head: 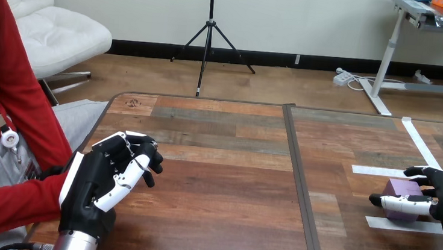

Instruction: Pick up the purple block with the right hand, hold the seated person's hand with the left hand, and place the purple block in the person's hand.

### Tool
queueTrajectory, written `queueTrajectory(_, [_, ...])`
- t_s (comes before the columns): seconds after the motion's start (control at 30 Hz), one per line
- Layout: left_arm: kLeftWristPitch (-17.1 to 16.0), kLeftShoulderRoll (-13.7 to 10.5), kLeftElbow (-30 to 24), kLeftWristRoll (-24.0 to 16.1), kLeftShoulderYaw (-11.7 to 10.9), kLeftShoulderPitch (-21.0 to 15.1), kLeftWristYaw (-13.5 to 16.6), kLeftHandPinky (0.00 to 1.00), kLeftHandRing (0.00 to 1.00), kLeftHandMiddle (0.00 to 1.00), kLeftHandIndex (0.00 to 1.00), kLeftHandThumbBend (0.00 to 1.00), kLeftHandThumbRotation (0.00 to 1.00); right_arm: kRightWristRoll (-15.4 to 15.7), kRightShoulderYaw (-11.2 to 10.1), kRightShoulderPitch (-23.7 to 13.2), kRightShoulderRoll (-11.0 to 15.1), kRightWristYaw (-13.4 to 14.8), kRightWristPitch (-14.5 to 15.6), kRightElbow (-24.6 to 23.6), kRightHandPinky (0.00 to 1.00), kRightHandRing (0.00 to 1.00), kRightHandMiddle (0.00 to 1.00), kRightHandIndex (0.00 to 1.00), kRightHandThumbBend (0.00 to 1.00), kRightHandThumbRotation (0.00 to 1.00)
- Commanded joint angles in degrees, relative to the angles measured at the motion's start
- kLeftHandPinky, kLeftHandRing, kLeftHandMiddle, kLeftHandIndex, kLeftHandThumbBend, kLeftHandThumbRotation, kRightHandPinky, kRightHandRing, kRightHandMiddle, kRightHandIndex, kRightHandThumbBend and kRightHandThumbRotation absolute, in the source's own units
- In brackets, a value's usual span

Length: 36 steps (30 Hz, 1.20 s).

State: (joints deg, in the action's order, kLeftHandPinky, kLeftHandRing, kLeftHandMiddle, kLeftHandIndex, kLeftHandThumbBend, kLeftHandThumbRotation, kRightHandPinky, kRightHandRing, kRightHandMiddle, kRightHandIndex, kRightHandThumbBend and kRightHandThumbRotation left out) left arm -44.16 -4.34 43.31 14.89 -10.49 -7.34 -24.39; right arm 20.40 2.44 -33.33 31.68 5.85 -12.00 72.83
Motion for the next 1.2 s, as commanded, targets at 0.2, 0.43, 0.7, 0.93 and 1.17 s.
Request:
queueTrajectory(0.2, [-0.5,-0.9,-0.5,-0.7,0.0,-3.8,0.2,0.27,0.43,0.47,0.47,0.36,0.32,0.1,0.8,-3.5,-0.2,1.9,-0.4,0.8,0.65,0.72,0.75,0.74,1.0,0.15])
queueTrajectory(0.43, [-0.3,-1.0,-0.6,-0.8,0.0,-3.7,0.2,0.26,0.43,0.46,0.47,0.35,0.32,-0.2,0.6,-3.1,-0.4,2.7,-1.7,0.9,0.63,0.7,0.72,0.71,0.97,0.06])
queueTrajectory(0.7, [-0.3,-0.9,-0.8,-0.8,-0.1,-3.6,0.3,0.26,0.42,0.46,0.46,0.34,0.32,-0.1,0.8,-2.8,-0.6,3.6,-2.8,1.1,0.57,0.62,0.66,0.66,0.92,0.01])
queueTrajectory(0.93, [-0.6,-1.0,-0.7,-1.2,-0.1,-3.6,0.6,0.26,0.42,0.46,0.46,0.34,0.32,-0.2,0.9,-2.7,-0.6,4.0,-3.2,1.2,0.52,0.55,0.59,0.61,0.89,0.0])
queueTrajectory(1.17, [-0.6,-1.0,-0.9,-1.5,-0.1,-3.5,0.8,0.26,0.42,0.46,0.46,0.35,0.32,0.6,1.9,-2.8,-0.5,4.7,-2.5,1.5,0.5,0.5,0.53,0.55,0.84,0.0])
